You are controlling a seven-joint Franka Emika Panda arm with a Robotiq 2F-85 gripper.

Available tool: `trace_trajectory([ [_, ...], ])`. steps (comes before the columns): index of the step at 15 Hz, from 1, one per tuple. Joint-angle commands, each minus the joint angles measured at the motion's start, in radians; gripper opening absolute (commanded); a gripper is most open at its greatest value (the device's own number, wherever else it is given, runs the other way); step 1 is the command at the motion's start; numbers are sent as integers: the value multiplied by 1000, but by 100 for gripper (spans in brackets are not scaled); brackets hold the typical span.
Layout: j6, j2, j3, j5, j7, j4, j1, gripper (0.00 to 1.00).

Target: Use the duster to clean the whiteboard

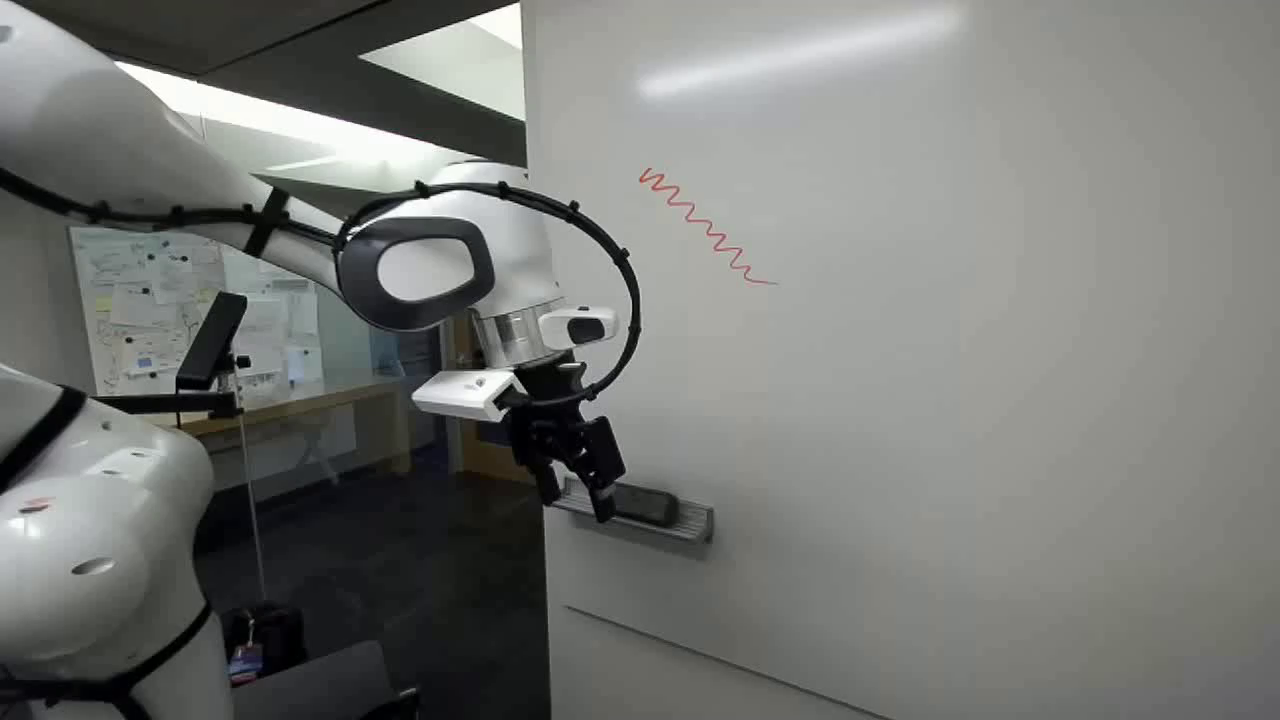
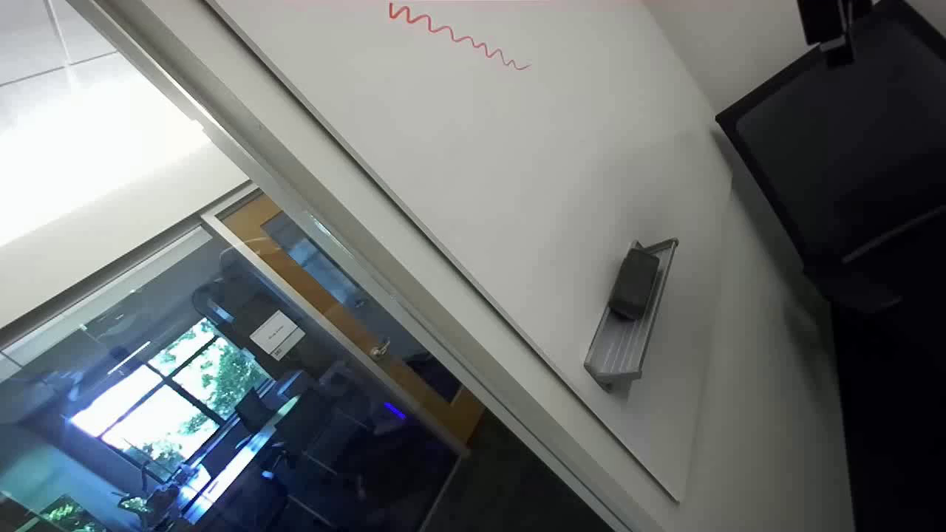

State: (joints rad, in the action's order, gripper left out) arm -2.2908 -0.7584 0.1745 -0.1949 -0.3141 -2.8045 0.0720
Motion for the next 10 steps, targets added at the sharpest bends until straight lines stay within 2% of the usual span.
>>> trace_trajectory([
  [1,4,1,-3,4,-2,0,2,100],
  [7,-1,12,-5,13,9,2,-2,100],
  [10,-8,52,-36,70,112,22,-4,100],
])
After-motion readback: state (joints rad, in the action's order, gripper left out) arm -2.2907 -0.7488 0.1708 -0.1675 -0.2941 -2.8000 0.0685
